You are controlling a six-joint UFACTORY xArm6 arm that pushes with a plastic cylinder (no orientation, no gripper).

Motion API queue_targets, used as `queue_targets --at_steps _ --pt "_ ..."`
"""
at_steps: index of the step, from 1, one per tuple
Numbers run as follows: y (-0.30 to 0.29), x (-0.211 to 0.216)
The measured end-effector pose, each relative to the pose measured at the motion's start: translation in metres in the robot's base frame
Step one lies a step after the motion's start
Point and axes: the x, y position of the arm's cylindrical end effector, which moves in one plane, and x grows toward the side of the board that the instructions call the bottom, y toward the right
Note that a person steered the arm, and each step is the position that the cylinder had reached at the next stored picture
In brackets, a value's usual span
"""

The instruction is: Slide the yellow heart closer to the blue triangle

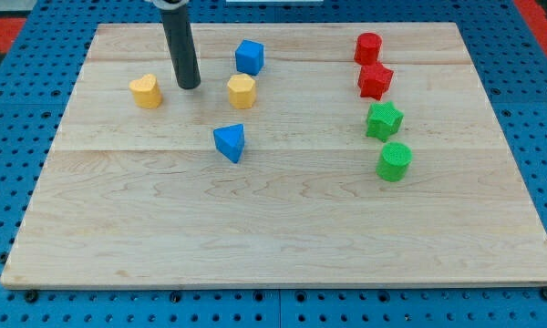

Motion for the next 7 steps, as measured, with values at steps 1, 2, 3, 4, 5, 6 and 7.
queue_targets --at_steps 1,2,3,4,5,6,7 --pt "-0.024 -0.012" --pt "-0.031 0.006" --pt "-0.031 0.034" --pt "-0.032 0.056" --pt "-0.044 0.029" --pt "-0.077 0.018" --pt "-0.099 0.028"
